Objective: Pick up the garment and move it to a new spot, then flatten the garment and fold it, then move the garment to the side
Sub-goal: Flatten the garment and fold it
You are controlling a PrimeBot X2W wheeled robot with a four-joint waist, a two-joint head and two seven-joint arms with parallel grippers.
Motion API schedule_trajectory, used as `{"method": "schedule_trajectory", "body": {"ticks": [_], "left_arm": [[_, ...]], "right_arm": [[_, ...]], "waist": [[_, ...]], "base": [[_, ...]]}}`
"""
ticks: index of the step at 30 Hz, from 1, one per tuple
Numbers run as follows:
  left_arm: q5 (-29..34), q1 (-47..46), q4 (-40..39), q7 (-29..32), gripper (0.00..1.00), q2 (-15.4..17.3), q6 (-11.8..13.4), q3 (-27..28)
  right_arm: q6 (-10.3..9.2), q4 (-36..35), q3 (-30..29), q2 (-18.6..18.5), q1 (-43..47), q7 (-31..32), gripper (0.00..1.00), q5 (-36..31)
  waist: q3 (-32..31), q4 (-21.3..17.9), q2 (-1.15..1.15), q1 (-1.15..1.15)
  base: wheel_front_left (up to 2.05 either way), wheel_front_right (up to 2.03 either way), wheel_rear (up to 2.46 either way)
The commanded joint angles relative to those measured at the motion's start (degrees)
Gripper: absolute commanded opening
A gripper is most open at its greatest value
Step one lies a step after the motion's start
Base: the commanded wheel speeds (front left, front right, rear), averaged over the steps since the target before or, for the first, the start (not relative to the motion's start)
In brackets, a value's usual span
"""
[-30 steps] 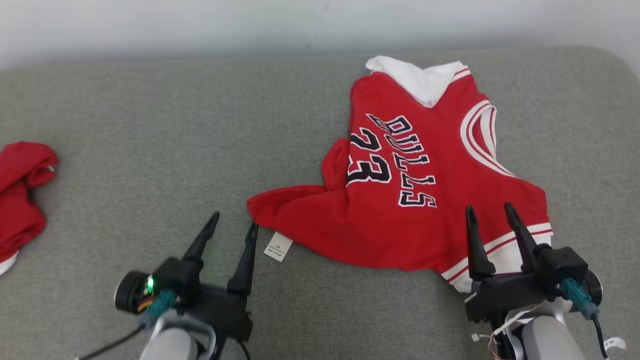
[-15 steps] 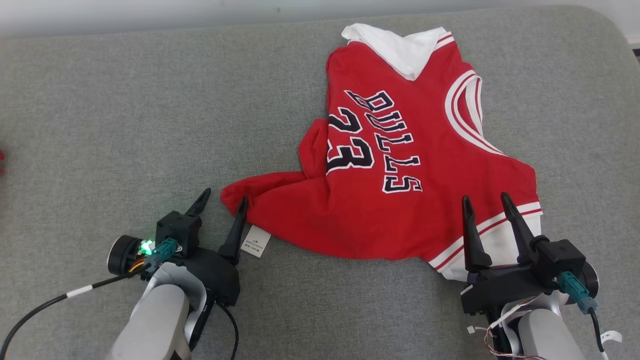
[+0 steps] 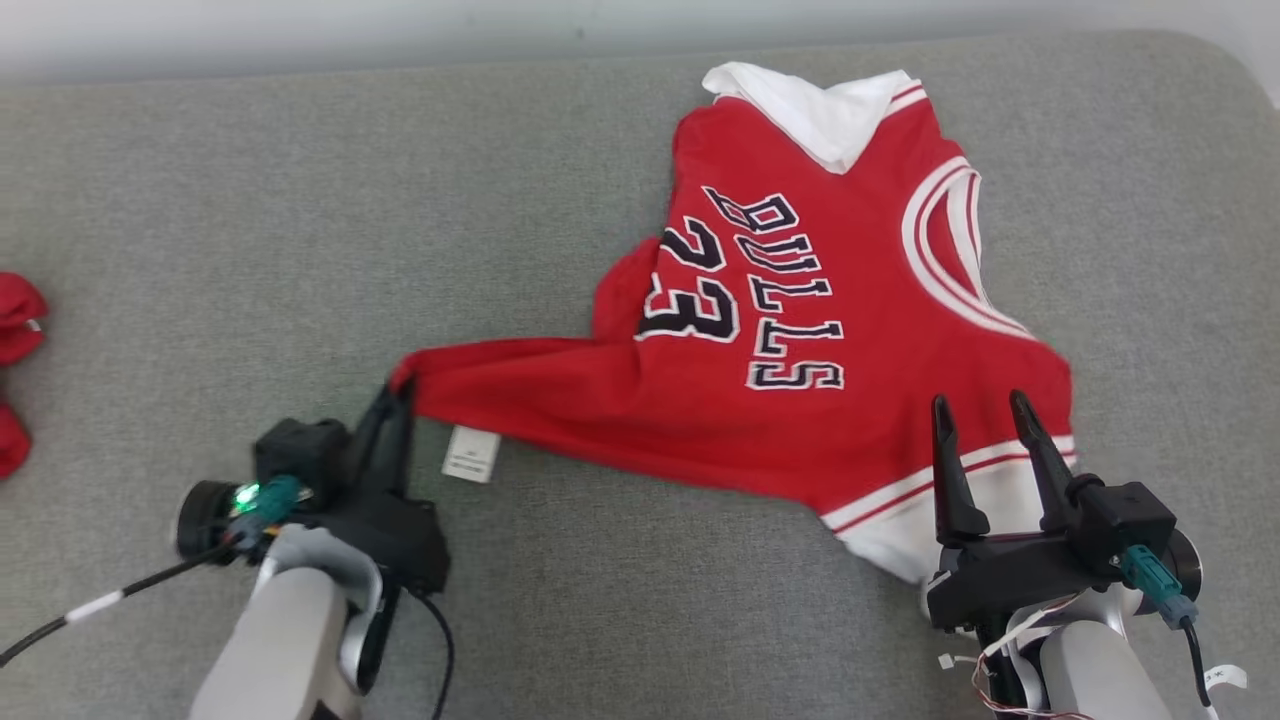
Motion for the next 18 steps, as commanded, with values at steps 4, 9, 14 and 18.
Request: {"method": "schedule_trajectory", "body": {"ticks": [4,9,14,18], "left_arm": [[0.5,5.01,-3.04,-0.19,0.0,-0.56,2.62,5.95],[1.43,10.78,-5.8,-0.19,0.0,-1.92,5.09,12.68],[2.82,16.09,-8.28,-0.19,0.0,-3.47,6.53,18.54],[4.04,19.09,-9.39,-0.19,0.0,-4.46,6.48,22.29]], "right_arm": [[-0.14,0.94,-0.36,0.25,0.82,-0.27,1.0,0.03],[-0.13,2.55,-0.58,0.32,1.55,-0.27,1.0,-0.19],[-0.13,3.88,-0.69,0.38,2.26,-0.27,1.0,0.22],[-0.14,4.42,-0.74,0.4,2.53,-0.27,1.0,0.1]], "waist": [[-1.79,2.08,-0.01,0.0],[-3.4,4.07,-0.01,0.0],[-4.7,5.57,-0.01,0.0],[-5.49,6.21,-0.01,0.0]], "base": [[0.0,0.0,0.0],[0.0,0.0,0.0],[0.0,0.0,0.0],[0.0,0.0,0.0]]}}
